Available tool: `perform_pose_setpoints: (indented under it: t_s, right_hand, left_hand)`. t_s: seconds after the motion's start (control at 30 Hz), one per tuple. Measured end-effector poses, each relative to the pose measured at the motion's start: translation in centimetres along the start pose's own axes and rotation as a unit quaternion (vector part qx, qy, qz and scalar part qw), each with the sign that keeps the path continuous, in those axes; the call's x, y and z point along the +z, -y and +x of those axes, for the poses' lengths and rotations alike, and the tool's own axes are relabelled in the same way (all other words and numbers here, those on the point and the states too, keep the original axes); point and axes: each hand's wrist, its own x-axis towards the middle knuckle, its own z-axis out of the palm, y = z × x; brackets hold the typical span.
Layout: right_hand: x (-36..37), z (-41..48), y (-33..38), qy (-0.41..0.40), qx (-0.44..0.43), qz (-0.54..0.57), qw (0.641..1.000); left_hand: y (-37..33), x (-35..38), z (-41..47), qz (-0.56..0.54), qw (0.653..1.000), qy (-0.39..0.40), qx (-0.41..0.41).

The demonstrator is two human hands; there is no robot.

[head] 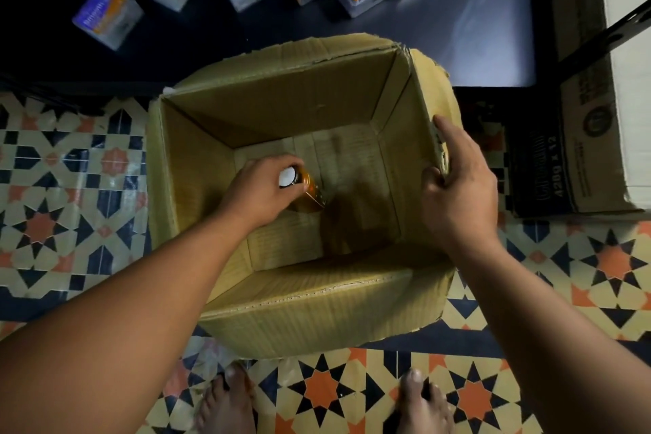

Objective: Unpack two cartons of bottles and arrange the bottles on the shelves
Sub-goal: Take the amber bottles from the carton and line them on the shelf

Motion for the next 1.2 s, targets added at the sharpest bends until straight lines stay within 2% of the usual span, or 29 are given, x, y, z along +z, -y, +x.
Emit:
perform_pose_setpoints:
  t_s: [0.13,0.23,0.3,0.33,0.37,0.4,0.47,0.5,0.67,0.8,0.97,1.07,1.2]
  right_hand:
    - [-2.3,-2.5,2.4,0.066,0.053,0.031,0.996]
    - [-5.1,-9.4,5.4,0.123,0.109,-0.011,0.986]
    - [-7.2,-11.5,7.1,0.213,0.205,-0.034,0.955]
    - [-8.2,-12.2,7.7,0.252,0.283,-0.051,0.924]
    - [-9.4,-12.6,7.8,0.311,0.295,-0.069,0.901]
    - [-11.1,-11.3,8.8,0.317,0.292,-0.05,0.901]
    - [-15.3,-10.1,11.6,0.283,0.246,-0.01,0.927]
    - [-18.1,-9.5,14.5,0.291,0.2,0.004,0.936]
    - [-31.4,-10.8,27.0,0.226,0.101,-0.002,0.969]
    - [-44.3,-11.8,39.2,0.094,-0.022,-0.008,0.995]
    - [-58.0,-12.5,51.3,-0.034,-0.132,-0.077,0.988]
    - [-62.9,-13.1,55.3,-0.045,-0.205,-0.125,0.97]
    - [-65.4,-12.3,58.6,-0.038,-0.237,-0.158,0.958]
  left_hand:
    - [-3.2,-3.1,-1.7,-0.029,1.0,0.006,0.011]
    - [-7.1,-7.5,-3.1,-0.03,0.998,0.022,0.041]
    - [-10.4,-11.1,-4.0,-0.02,0.998,0.018,0.058]
    - [-12.1,-13.0,-4.5,-0.018,0.998,0.016,0.065]
    - [-13.9,-15.0,-5.0,-0.018,0.997,0.015,0.07]
    - [-15.9,-17.2,-5.8,-0.017,0.997,0.012,0.076]
    - [-19.8,-21.6,-7.7,-0.016,0.996,0.001,0.084]
    - [-22.0,-23.9,-8.9,-0.019,0.996,-0.009,0.089]
    - [-33.9,-36.9,-16.5,-0.013,0.989,-0.042,0.138]
    - [-44.6,-47.7,-23.3,0.001,0.977,-0.081,0.197]
    - [-56.7,-58.2,-29.2,0.001,0.958,-0.117,0.262]
    - [-62.8,-62.9,-31.7,0.022,0.947,-0.125,0.296]
    - [-68.9,-66.9,-32.8,0.048,0.94,-0.129,0.311]
